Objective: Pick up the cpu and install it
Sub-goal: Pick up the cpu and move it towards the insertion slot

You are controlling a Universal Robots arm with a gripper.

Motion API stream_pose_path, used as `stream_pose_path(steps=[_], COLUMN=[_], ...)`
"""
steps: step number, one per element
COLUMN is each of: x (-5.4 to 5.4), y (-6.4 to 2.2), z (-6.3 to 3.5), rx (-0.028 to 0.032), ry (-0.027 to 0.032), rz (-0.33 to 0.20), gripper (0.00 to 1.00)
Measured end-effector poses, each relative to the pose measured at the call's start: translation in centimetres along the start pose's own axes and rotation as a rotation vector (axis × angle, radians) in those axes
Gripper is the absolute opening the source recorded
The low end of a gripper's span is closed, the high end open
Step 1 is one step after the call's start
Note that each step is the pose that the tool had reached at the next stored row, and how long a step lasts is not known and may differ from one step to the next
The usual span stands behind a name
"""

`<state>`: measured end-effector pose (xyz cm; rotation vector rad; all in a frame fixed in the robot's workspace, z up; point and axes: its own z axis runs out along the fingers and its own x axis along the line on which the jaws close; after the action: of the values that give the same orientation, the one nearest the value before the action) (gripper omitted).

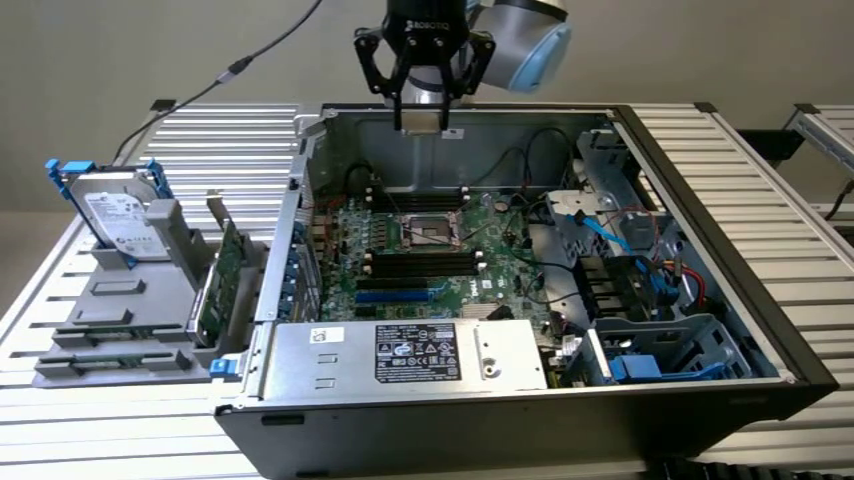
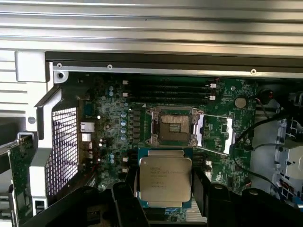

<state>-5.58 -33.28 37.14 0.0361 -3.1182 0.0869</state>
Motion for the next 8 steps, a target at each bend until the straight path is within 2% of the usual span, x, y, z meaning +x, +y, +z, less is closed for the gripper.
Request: stream_pose_path(steps=[5,8], x=[-2.1,-2.3], y=[0.12,0.34], z=[0.82,1.35], rx=[0.0,-0.0002], ry=[0.0002,0.0004], rz=[0.002,0.007], gripper=[0.55,0.55])
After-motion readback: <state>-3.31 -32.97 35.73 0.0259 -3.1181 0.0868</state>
